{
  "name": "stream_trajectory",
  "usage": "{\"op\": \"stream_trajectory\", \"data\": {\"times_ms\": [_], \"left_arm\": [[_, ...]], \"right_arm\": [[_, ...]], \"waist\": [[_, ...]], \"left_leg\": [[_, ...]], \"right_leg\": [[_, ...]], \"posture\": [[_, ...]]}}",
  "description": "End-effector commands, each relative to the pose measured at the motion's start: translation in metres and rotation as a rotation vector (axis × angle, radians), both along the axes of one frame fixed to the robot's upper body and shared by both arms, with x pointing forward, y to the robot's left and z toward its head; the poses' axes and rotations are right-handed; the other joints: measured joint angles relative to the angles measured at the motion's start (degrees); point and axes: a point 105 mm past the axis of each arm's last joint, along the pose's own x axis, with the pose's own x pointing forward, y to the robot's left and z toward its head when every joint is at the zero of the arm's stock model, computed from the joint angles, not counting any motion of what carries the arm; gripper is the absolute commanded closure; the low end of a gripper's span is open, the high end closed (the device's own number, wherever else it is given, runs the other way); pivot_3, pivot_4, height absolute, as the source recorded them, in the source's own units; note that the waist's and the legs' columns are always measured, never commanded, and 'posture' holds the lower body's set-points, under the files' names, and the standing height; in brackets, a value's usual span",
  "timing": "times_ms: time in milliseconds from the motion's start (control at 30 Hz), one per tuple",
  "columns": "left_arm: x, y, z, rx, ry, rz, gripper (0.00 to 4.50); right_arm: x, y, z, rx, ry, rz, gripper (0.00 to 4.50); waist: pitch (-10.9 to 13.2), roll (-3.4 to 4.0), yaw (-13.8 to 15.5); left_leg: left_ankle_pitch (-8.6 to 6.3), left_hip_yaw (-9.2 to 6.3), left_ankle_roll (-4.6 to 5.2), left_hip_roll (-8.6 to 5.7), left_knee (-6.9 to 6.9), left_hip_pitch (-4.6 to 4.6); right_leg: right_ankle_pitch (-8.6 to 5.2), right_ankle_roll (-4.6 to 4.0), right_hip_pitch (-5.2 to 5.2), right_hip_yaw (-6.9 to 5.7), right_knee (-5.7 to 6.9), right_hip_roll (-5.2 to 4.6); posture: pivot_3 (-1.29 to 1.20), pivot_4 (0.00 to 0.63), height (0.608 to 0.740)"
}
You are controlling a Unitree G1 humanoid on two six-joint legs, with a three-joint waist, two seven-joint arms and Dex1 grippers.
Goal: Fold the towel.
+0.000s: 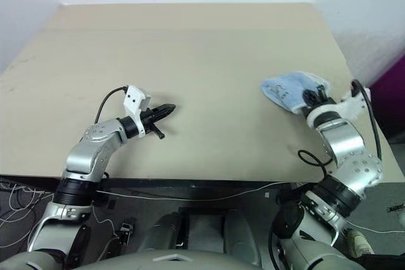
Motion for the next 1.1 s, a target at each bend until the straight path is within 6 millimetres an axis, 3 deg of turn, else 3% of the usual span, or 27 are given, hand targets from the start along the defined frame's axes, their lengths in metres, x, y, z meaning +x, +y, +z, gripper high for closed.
{"op": "stream_trajectory", "data": {"times_ms": [33,133,333,467,800,1000,1100], "left_arm": [[-0.002,-0.013,0.012,-0.004,-0.043,-0.047,4.50],[-0.002,-0.018,0.011,-0.006,-0.042,-0.063,4.50],[-0.002,-0.021,0.010,-0.007,-0.037,-0.073,4.50],[-0.003,-0.023,0.008,-0.009,-0.035,-0.078,4.50],[-0.002,-0.030,0.006,-0.015,-0.029,-0.107,4.50],[0.001,-0.027,0.004,-0.005,-0.024,-0.112,4.50],[0.009,-0.015,0.004,0.006,-0.028,-0.059,4.50]], "right_arm": [[-0.013,0.005,-0.008,0.025,0.045,-0.029,4.47],[-0.018,0.015,-0.021,0.046,0.104,-0.022,4.47],[-0.020,0.021,-0.015,0.037,0.090,-0.009,4.47],[-0.022,0.018,-0.007,0.031,0.054,-0.014,3.38],[-0.037,0.010,0.004,0.011,0.003,-0.074,0.05],[-0.050,-0.018,0.014,-0.227,0.030,-0.208,0.02],[-0.044,-0.008,0.038,-0.459,-0.043,-0.143,0.02]], "waist": [[0.00,0.00,0.04],[-0.01,0.01,0.00],[-0.01,0.01,0.03],[-0.01,0.01,0.07],[-0.01,0.01,0.11],[-0.01,0.01,0.16],[-0.01,0.02,-0.04]], "left_leg": [[0.00,0.02,0.00,0.00,0.01,0.00],[0.03,0.09,0.05,-0.03,0.02,0.01],[0.04,0.09,0.06,-0.03,0.03,0.04],[0.05,0.10,0.08,-0.06,0.03,0.04],[0.06,0.10,0.09,-0.08,0.04,0.04],[0.07,0.10,0.10,-0.08,0.04,0.04],[0.07,0.13,0.11,-0.10,0.06,0.05]], "right_leg": [[0.00,0.00,0.00,0.02,0.02,0.00],[0.00,0.00,-0.01,0.06,0.07,-0.02],[0.00,0.00,-0.01,0.07,0.13,0.05],[0.00,0.00,0.00,0.06,0.13,0.04],[0.00,0.01,0.02,0.06,0.13,0.03],[-0.01,0.01,0.02,0.06,0.13,0.04],[-0.01,0.01,0.02,0.08,0.15,0.04]], "posture": [[0.00,0.150,0.740],[0.00,0.150,0.740],[0.00,0.150,0.740],[0.00,0.150,0.740],[0.00,0.150,0.740],[0.00,0.150,0.740],[0.00,0.150,0.740]]}}
